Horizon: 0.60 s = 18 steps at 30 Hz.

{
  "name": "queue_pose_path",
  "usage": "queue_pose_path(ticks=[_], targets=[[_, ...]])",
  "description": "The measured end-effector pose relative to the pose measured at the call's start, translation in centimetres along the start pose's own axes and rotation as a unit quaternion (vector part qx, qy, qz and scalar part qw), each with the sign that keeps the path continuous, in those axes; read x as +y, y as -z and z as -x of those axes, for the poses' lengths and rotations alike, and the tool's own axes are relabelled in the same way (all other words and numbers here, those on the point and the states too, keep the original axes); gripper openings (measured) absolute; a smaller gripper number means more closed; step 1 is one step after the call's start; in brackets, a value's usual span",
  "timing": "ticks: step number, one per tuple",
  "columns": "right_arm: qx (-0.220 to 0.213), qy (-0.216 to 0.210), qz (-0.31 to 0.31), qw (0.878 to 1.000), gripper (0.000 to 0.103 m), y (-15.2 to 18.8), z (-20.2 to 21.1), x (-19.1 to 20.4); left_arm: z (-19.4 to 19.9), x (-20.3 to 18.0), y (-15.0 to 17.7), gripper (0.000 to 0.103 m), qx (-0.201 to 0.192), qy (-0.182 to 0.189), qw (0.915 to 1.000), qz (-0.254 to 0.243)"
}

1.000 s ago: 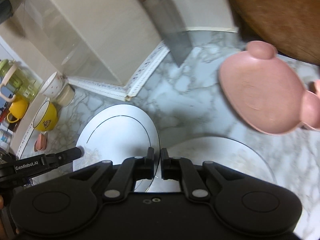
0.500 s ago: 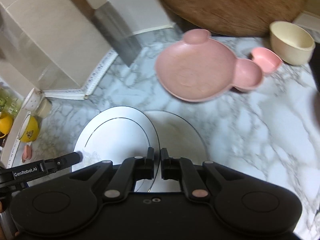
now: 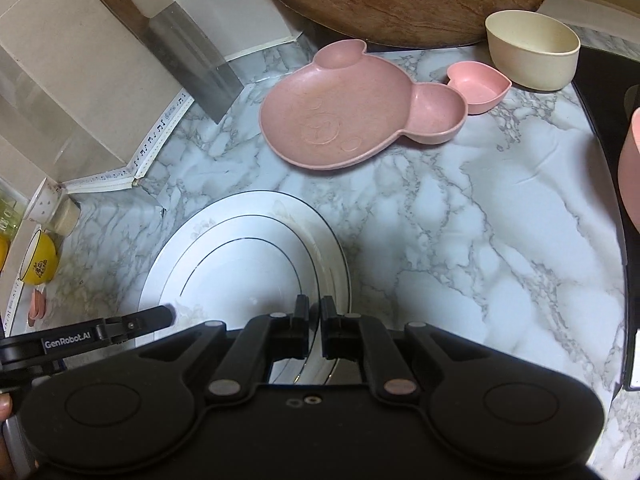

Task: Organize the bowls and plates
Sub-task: 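Carry the small white plate with both tools over the large floral plate, then lower the small plate onto the large plate and open both tools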

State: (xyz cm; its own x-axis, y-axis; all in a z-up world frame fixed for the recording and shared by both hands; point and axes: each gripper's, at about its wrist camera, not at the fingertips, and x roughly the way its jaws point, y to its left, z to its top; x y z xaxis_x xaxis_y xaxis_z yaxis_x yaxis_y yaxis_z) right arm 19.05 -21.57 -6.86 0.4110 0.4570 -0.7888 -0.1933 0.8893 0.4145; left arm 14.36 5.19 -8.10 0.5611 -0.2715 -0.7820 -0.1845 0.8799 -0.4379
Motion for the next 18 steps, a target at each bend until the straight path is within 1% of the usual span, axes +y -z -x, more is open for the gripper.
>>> queue_pose_path(ticks=[11,18], targets=[[0.006,0.007,0.004,1.000,0.006,0.1,-0.6,0.2,-0.9,0.2,0.0,0.010,0.006,-0.007,0.9998,-0.016],[0.007,0.012,0.008,1.000,0.006,0.0,-0.7,0.5,-1.2,0.4,0.0,0.010,0.013,-0.008,0.9998,-0.015]])
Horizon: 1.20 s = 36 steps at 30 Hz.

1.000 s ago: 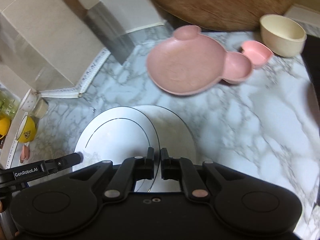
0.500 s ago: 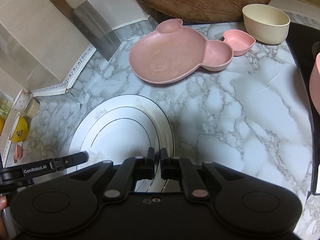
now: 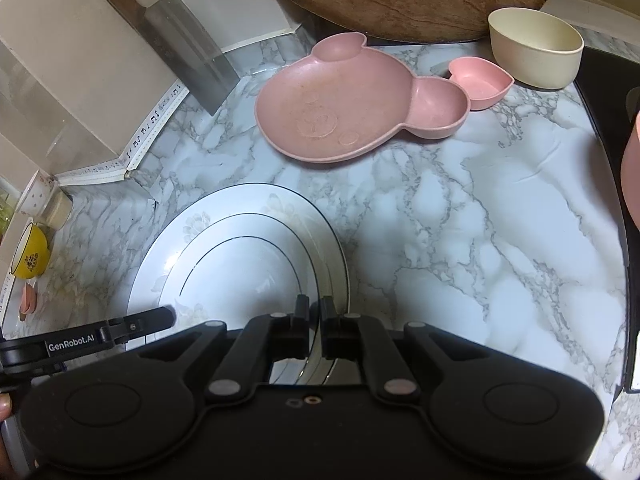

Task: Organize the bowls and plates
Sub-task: 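Lower the small plate onto the large plate and open both tools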

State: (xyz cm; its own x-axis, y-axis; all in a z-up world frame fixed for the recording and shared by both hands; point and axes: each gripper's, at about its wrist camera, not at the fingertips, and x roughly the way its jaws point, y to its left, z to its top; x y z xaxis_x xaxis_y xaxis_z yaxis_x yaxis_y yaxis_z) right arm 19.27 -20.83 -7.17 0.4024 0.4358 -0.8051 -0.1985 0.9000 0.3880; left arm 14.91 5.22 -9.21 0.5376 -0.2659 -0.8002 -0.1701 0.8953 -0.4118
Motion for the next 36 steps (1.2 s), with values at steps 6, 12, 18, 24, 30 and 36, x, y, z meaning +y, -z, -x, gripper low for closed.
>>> queue_pose_path(ticks=[6,12,18,24,30,36], targets=[[0.002,0.001,-0.004,1.000,0.006,0.0,-0.2,-0.2,-0.1,-0.3,0.1,0.010,0.000,-0.007,0.9999,-0.015],[0.002,-0.001,-0.008,1.000,0.006,-0.1,-0.2,-0.3,-0.1,-0.4,-0.1,0.010,0.006,-0.008,0.9998,-0.017],[0.005,-0.006,-0.010,1.000,0.006,-0.1,-0.6,-0.4,0.0,-0.3,-0.2,0.011,0.004,-0.008,0.9999,-0.013],[0.008,-0.011,-0.006,1.000,0.006,-0.6,-1.3,-0.4,0.2,-0.1,-0.4,0.011,-0.001,-0.012,0.9998,-0.016],[0.009,-0.012,0.000,1.000,0.006,-1.0,-1.7,-0.3,0.6,0.0,-0.8,0.011,-0.011,-0.021,0.9995,-0.020],[0.008,-0.009,0.021,1.000,0.009,-1.2,-2.3,0.4,1.2,-0.1,-1.0,0.010,-0.021,-0.023,0.9992,-0.025]])
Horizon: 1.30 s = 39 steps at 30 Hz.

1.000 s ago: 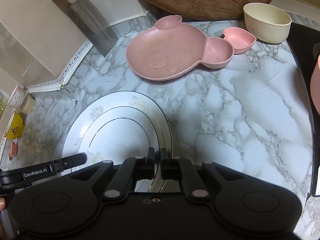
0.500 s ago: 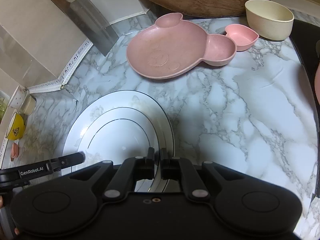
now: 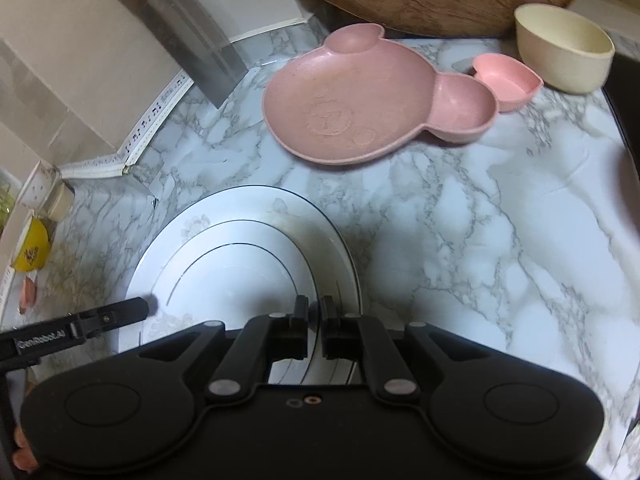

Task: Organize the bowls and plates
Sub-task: 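Lower the small plate onto the large plate and open both tools, then move both tools toward the pink bear-shaped plate rim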

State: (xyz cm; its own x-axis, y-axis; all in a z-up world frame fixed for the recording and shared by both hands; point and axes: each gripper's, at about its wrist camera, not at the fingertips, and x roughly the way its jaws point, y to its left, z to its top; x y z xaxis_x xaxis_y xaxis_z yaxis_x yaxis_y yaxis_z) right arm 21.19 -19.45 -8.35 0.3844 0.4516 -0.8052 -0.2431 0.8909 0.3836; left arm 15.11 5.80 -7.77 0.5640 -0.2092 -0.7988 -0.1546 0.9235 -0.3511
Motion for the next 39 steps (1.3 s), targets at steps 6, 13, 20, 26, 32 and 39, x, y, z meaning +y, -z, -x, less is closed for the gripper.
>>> queue_pose_path(ticks=[6,13,20,26,32,39], targets=[[-0.012,0.009,0.024,1.000,0.016,0.0,0.4,0.5,0.7,-0.5,0.2,0.011,-0.010,-0.001,0.9999,-0.010],[-0.040,0.026,0.070,0.996,0.028,0.9,2.3,2.2,1.9,-1.3,0.7,0.011,-0.029,-0.001,0.9990,-0.033],[-0.069,0.028,0.096,0.993,0.043,2.1,4.5,4.0,3.1,-2.5,1.3,0.011,-0.051,-0.004,0.9966,-0.065],[-0.102,0.030,0.096,0.990,0.063,3.2,6.6,5.0,4.5,-3.7,1.7,0.012,-0.071,0.005,0.9927,-0.097],[-0.136,0.035,0.090,0.986,0.075,4.0,8.8,5.6,5.7,-4.5,2.0,0.033,-0.085,0.017,0.9898,-0.113],[-0.177,0.065,0.092,0.978,0.094,4.5,10.7,6.1,7.2,-5.4,1.9,0.055,-0.111,0.020,0.9835,-0.141]])
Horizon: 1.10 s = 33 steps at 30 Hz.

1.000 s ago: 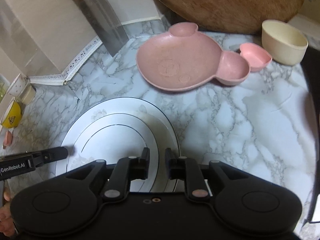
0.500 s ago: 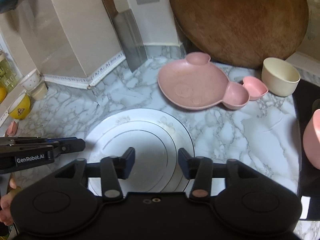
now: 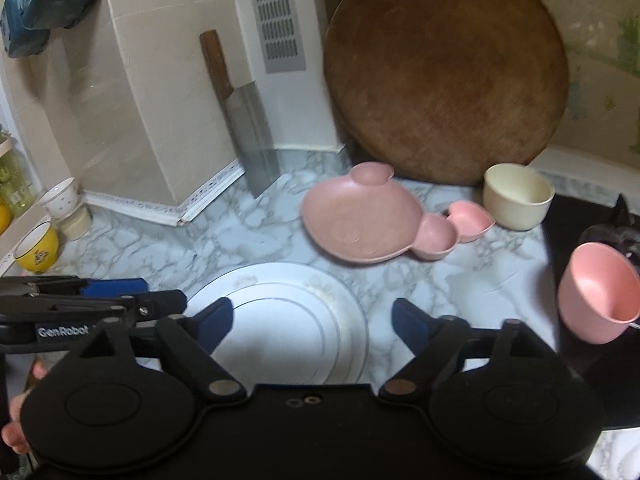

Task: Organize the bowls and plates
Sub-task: 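Move both tools toward the pink bear-shaped plate rim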

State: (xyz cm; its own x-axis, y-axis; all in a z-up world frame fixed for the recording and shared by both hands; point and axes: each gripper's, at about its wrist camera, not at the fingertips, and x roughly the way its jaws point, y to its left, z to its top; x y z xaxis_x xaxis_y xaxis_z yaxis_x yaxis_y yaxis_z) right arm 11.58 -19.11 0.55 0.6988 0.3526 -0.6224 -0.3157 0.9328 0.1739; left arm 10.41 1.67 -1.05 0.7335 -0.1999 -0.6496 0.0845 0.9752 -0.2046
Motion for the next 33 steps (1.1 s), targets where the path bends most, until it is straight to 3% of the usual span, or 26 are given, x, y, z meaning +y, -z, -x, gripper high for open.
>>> queue_pose_path(ticks=[4,6,14,22,33], targets=[[-0.011,0.024,-0.008,1.000,0.102,-0.3,0.5,-0.2,0.2,-0.4,-0.9,0.073,-0.014,-0.002,0.9998,-0.016],[-0.010,0.035,-0.014,0.999,0.103,-0.5,0.3,-0.4,0.0,-0.5,-1.6,0.076,-0.016,0.001,0.9996,-0.022],[-0.005,0.074,-0.044,0.996,0.103,-2.0,-1.6,-2.0,-2.4,-1.1,-4.7,0.077,-0.012,-0.011,0.9985,-0.053],[-0.001,0.077,-0.065,0.995,0.103,-3.8,-3.9,-4.0,-6.4,-1.0,-9.7,0.077,-0.003,-0.012,0.9959,-0.090],[0.032,0.072,-0.119,0.990,0.101,-4.3,-8.5,-7.7,-15.7,0.5,-14.4,0.077,0.064,0.008,0.9917,-0.111]])
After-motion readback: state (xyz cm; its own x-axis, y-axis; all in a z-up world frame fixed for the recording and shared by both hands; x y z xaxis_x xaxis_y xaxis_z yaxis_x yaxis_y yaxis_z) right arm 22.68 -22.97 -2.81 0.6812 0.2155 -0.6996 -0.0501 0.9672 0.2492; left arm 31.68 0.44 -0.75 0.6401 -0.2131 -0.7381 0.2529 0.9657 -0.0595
